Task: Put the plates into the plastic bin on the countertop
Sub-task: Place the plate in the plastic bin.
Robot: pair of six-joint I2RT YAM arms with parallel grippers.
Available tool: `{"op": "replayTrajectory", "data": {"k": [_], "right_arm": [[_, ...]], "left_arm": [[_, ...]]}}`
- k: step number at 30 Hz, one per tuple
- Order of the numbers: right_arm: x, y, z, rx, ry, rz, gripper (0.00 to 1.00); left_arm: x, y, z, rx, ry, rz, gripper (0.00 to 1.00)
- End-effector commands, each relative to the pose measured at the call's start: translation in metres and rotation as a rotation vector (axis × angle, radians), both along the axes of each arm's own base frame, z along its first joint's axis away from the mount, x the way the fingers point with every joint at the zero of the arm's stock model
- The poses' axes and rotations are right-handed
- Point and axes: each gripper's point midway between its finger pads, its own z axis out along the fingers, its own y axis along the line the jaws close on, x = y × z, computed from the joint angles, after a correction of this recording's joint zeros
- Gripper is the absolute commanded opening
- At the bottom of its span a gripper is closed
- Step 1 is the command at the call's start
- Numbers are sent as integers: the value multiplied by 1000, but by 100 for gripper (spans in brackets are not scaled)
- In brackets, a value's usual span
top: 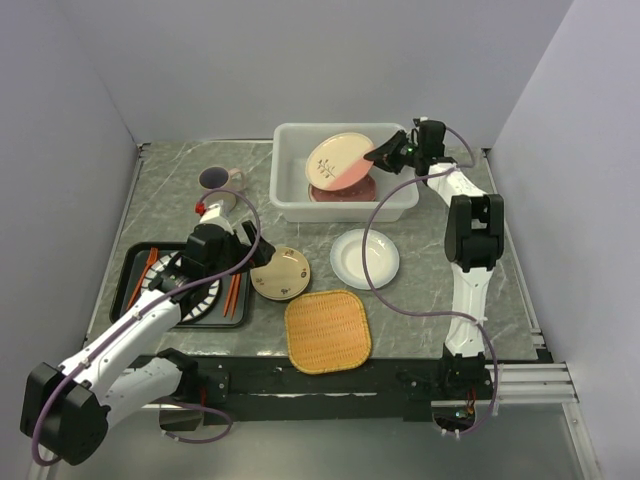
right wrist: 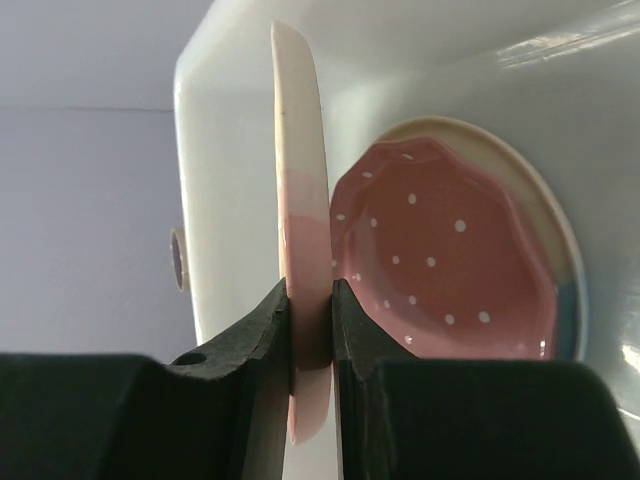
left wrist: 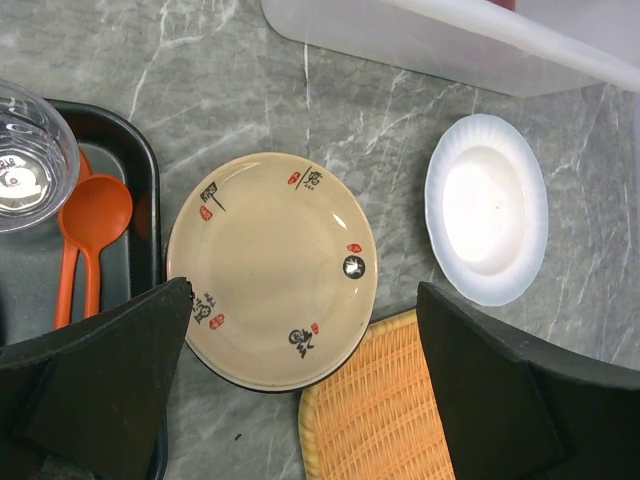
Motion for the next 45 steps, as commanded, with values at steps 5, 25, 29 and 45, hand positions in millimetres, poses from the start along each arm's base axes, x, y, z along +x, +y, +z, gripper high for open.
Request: {"op": "replayTrajectory", "data": {"k": [5, 25, 29, 45], "right_arm": [[14, 0, 48, -7, -167, 20, 0], [-7, -25, -28, -207, 7, -46, 18], [-12, -32, -34, -258, 26, -60, 29], [-28, -50, -34, -378, 63, -95, 40]], "left_arm": [[5, -5, 5, -11, -22, -22, 99], [2, -6, 9, -22, -28, -31, 99], [1, -6, 11, -26, -35, -30, 99], [-9, -8, 10, -52, -27, -56, 99]]}}
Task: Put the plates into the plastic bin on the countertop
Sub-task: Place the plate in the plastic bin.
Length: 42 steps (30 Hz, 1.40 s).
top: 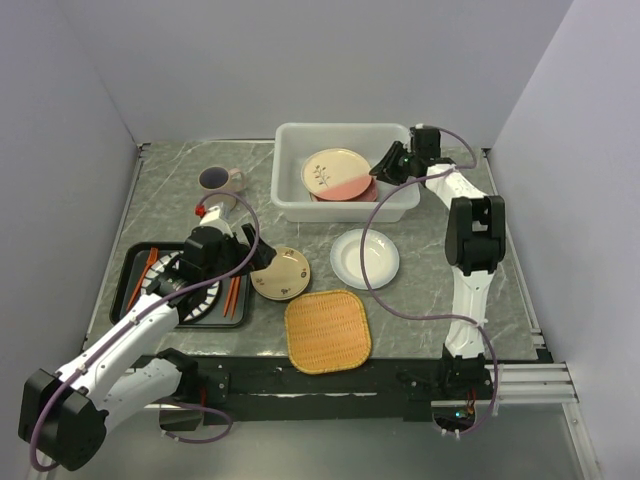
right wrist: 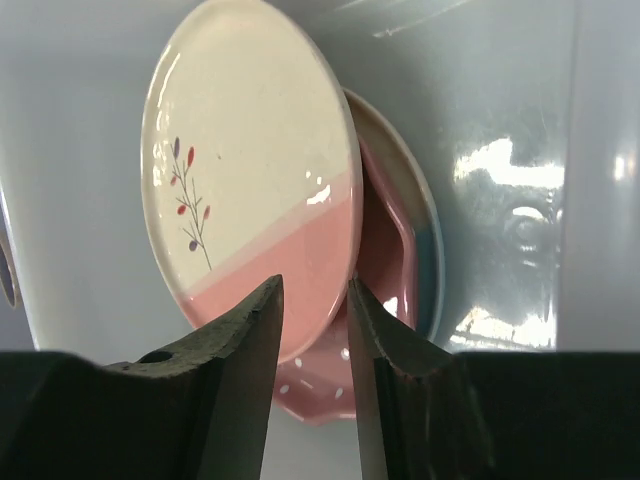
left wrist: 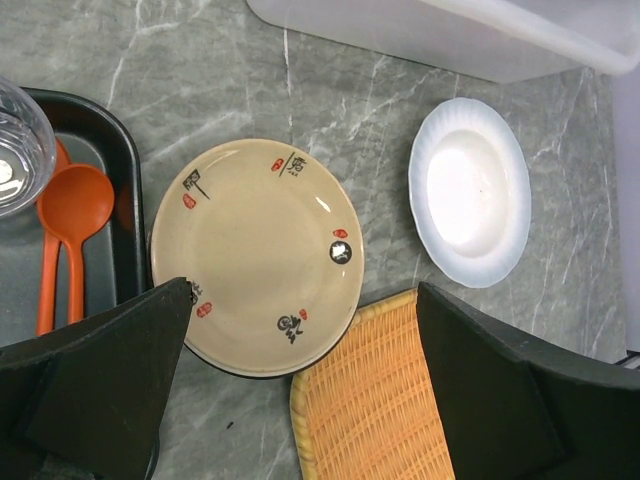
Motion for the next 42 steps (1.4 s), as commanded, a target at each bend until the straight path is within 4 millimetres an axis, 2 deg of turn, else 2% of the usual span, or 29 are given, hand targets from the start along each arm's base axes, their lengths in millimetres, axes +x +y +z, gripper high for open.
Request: {"op": "replayTrajectory", "data": {"k": [1, 6, 12, 18, 23, 27, 29, 30, 32, 33, 38, 42], "right_arm": [[-7, -24, 16, -58, -1, -63, 41], [-7, -23, 24, -56, -21, -58, 42], [-6, -21, 44, -40, -71, -50, 48], [-4, -12, 81, -23, -154, -33, 55], [-10, -4, 126, -32, -252, -34, 61], [-27, 11, 163, -35, -320, -4, 65], [-35, 16, 173, -41, -340, 6, 66], [-41, 16, 186, -42, -367, 2, 68], [-51, 23, 188, -45, -374, 17, 70], [-59, 24, 201, -43, -399, 20, 71], [-92, 34, 206, -41, -424, 44, 78], [-126, 34, 199, -39, -433, 59, 88]], "left_arm": [[-1, -4, 9, -31, -27, -24, 99], [-3, -3, 9, -34, -29, -23, 99], [-3, -4, 8, -34, -27, -26, 99], [-4, -7, 4, -36, -12, -40, 99], [-5, -11, -3, -34, 2, -65, 99], [-6, -13, -6, -39, 13, -76, 99], [-7, -15, -8, -43, 15, -82, 99], [-7, -15, -9, -44, 16, -84, 99], [-7, -16, -10, -48, 19, -86, 99], [-7, -16, -10, -48, 20, -87, 99], [-7, -21, -12, -60, 26, -106, 99], [-8, -24, -15, -66, 35, -120, 99]]}}
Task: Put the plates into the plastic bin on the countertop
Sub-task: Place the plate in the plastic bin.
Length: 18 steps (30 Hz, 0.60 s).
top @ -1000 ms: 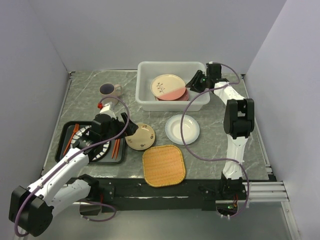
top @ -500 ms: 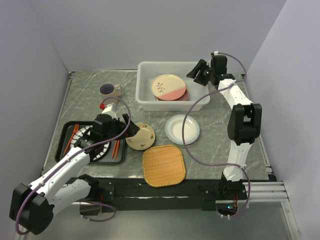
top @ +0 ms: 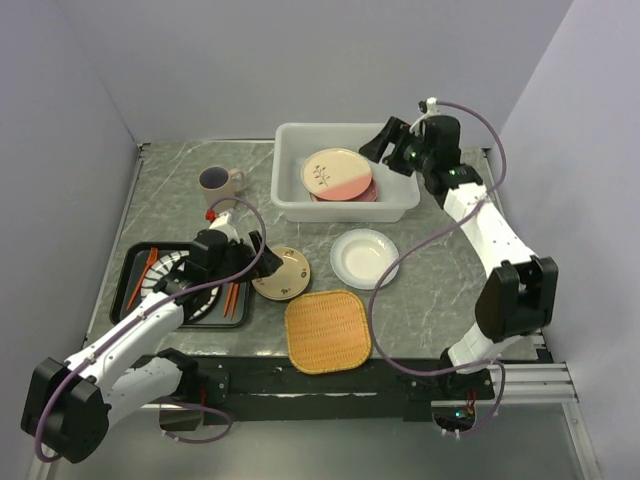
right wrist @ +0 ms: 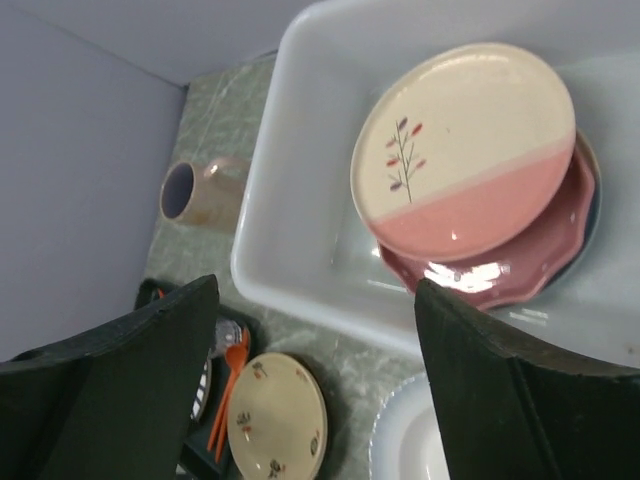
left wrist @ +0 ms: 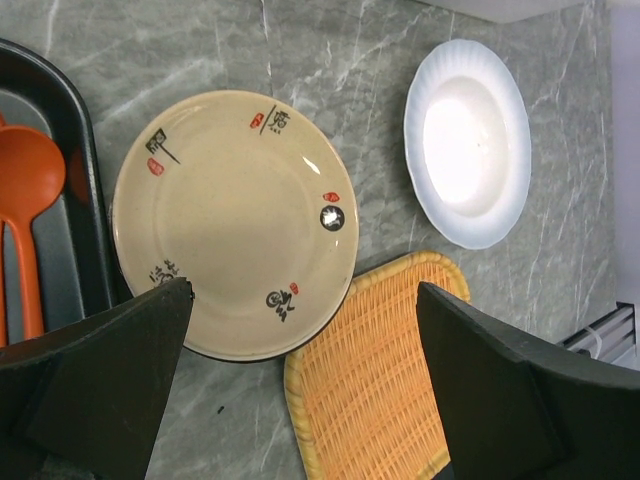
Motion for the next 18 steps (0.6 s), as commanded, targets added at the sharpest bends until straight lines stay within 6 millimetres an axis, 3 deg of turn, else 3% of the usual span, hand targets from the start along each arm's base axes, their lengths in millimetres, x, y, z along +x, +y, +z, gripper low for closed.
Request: {"op": "replayTrajectory", "data": {"k": [1, 9, 11, 18], "right_arm": [[-28, -3, 11, -8, -75, 1, 89], [-75, -4, -10, -17, -56, 38, 96], [-82, -5, -14, -21, -58, 44, 100], [-108, -7, -31, -19, -49, 67, 100]], "left_arm": [[2, -9, 6, -40, -21, -30, 99], [-3, -14, 4, -58, -12, -54, 99], [-4, -15, 4, -64, -14, -57, 99], [-12, -20, -2, -72, 3, -80, 99]]}}
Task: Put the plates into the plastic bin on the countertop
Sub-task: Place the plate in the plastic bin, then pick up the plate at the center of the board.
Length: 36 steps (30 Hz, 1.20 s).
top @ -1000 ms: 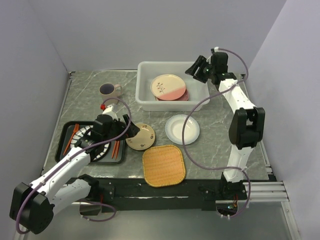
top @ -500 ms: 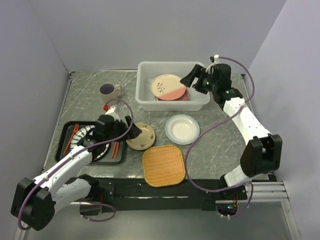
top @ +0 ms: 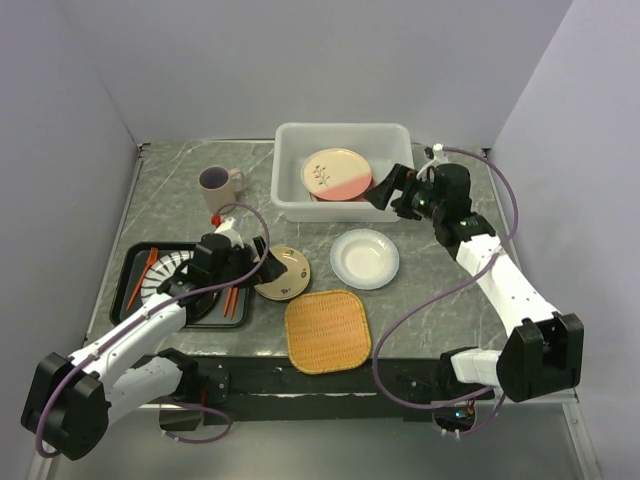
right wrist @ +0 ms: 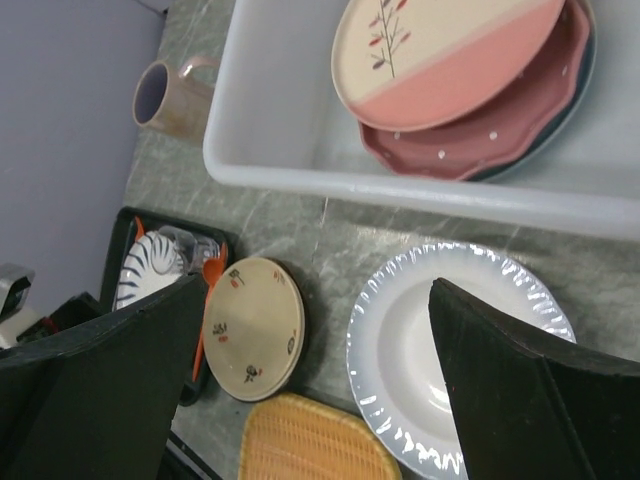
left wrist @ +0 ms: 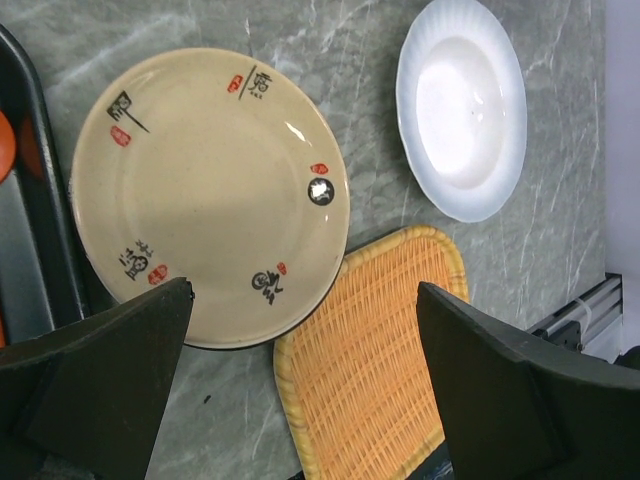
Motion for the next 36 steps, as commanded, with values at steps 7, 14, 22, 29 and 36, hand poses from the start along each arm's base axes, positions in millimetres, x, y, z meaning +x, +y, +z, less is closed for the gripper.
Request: {"op": "replayTrajectory", "data": {"k": [7, 14, 22, 29, 36], "right_arm": [[-38, 6, -2, 6, -47, 58, 100], [-69, 13, -33, 12, 9, 107, 100], [-101, 11, -75, -11, 86, 142, 100], [-138, 13, -118, 12, 175, 188, 99], [-173, 24, -152, 83, 267, 264, 94]], "left_arm": [[-14, -16, 4, -34, -4, -64, 99], [-28, -25, -8, -56, 33, -102, 99], [-45, -23, -24, -39, 70, -126, 99], [-60, -24, -35, -50, 102, -151, 99], [-67, -37, -41, -75, 128, -197, 99]]}}
